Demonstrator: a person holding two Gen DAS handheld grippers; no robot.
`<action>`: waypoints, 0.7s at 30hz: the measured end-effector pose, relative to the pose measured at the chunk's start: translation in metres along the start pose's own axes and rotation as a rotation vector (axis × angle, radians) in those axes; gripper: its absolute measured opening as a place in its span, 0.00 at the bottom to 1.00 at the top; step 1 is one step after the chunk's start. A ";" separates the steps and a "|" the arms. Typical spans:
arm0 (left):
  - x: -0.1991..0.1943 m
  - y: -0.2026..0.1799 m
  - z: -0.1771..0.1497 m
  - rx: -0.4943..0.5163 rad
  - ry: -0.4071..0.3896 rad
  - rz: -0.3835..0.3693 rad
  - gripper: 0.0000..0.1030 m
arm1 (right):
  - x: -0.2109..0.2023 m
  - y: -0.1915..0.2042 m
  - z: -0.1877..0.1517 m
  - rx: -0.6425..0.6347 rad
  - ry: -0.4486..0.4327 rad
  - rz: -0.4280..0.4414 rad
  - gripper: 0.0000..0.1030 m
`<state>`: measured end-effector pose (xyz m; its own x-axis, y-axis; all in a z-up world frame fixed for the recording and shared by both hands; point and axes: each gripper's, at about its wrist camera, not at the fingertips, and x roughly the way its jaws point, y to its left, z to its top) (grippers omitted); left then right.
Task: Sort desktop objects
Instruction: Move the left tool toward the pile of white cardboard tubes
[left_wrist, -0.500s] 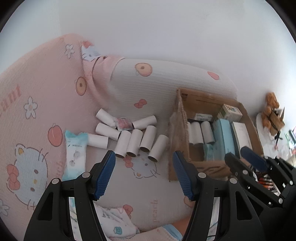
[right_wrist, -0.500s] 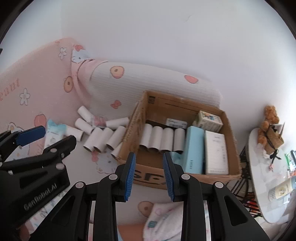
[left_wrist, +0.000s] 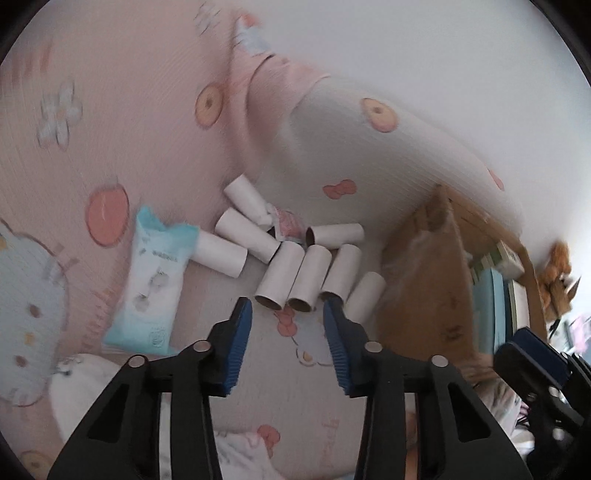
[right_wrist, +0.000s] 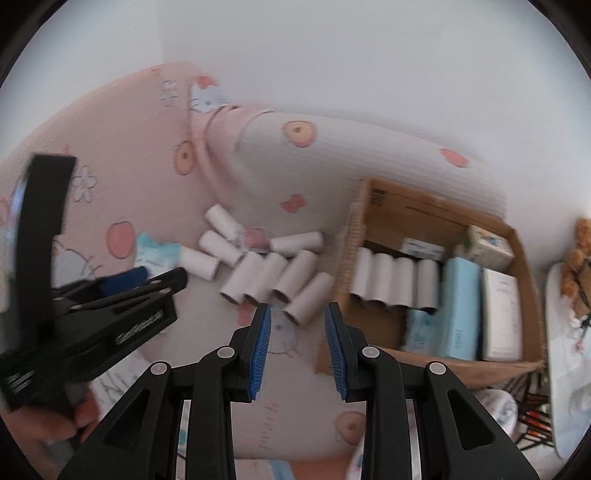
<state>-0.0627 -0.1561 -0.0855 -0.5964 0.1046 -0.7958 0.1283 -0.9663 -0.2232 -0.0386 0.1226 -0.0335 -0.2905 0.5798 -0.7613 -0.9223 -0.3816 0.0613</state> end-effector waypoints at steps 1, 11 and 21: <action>0.008 0.007 0.000 -0.019 0.002 -0.024 0.38 | 0.002 0.003 0.000 0.001 -0.002 0.015 0.25; 0.083 0.055 -0.023 -0.016 0.001 -0.090 0.36 | 0.040 0.044 -0.006 -0.078 -0.025 0.061 0.25; 0.112 0.069 -0.002 -0.123 0.003 -0.068 0.36 | 0.119 0.050 -0.005 -0.031 -0.092 0.126 0.25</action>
<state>-0.1191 -0.2100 -0.1916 -0.6044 0.1700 -0.7783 0.1842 -0.9207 -0.3441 -0.1182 0.1690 -0.1239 -0.4266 0.5888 -0.6865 -0.8694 -0.4763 0.1316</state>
